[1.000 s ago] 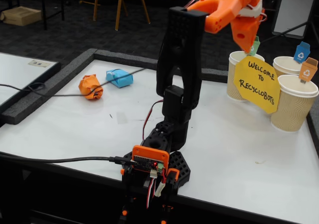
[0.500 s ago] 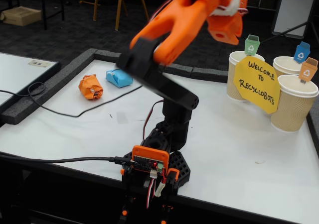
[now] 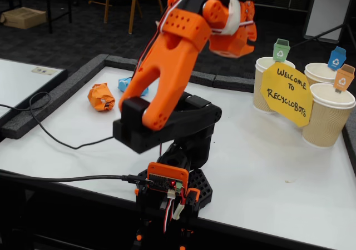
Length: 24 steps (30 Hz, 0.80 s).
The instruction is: Sort rubbish by color.
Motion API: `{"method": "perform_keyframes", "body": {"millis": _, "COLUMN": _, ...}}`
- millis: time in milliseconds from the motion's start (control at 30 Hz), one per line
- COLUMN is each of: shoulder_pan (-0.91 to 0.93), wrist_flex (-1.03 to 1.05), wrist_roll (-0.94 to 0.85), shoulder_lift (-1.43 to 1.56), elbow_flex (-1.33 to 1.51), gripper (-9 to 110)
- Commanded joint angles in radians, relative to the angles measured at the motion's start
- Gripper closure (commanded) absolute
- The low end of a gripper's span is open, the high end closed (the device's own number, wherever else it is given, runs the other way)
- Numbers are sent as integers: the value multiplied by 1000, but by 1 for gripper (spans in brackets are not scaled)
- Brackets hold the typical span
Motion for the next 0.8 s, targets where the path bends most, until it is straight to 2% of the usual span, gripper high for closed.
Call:
{"method": "perform_keyframes", "body": {"millis": 0, "shoulder_pan": 5, "wrist_flex": 0, "wrist_roll": -21, "shoulder_lift": 52, "elbow_flex": 8, "gripper": 101}}
{"method": "perform_keyframes", "body": {"millis": 300, "shoulder_pan": -52, "wrist_flex": -40, "wrist_roll": -21, "shoulder_lift": 80, "elbow_flex": 80, "gripper": 101}}
{"method": "perform_keyframes", "body": {"millis": 767, "shoulder_pan": -400, "wrist_flex": -87, "wrist_roll": -23, "shoulder_lift": 78, "elbow_flex": 195, "gripper": 101}}
